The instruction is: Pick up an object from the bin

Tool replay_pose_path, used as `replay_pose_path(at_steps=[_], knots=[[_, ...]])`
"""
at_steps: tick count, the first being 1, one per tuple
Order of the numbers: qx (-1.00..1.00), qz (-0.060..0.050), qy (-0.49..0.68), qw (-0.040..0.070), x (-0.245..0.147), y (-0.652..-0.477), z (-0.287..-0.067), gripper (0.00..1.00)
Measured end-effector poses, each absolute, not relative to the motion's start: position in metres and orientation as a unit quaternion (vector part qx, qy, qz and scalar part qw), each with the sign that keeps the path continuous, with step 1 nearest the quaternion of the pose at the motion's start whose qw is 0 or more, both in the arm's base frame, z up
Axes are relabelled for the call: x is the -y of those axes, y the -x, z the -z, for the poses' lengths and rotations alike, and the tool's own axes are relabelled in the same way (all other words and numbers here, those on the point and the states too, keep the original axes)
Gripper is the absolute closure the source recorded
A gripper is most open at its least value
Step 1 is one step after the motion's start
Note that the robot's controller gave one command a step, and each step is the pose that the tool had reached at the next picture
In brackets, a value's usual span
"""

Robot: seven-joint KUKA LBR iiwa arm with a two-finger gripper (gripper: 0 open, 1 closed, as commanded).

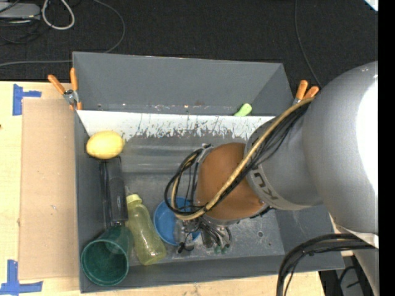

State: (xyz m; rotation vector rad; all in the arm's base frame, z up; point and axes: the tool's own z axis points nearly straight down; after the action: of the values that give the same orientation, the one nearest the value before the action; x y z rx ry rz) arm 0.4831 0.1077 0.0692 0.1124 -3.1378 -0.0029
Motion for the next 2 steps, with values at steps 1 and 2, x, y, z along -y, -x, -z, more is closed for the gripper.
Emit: replay_pose_path(at_steps=[1, 2], knots=[[1.0, 0.001, -0.031, 0.002, -0.101, -0.484, -0.069, 1.0], [1.0, 0.001, -0.028, 0.004, -0.101, -0.472, -0.069, 1.0]])
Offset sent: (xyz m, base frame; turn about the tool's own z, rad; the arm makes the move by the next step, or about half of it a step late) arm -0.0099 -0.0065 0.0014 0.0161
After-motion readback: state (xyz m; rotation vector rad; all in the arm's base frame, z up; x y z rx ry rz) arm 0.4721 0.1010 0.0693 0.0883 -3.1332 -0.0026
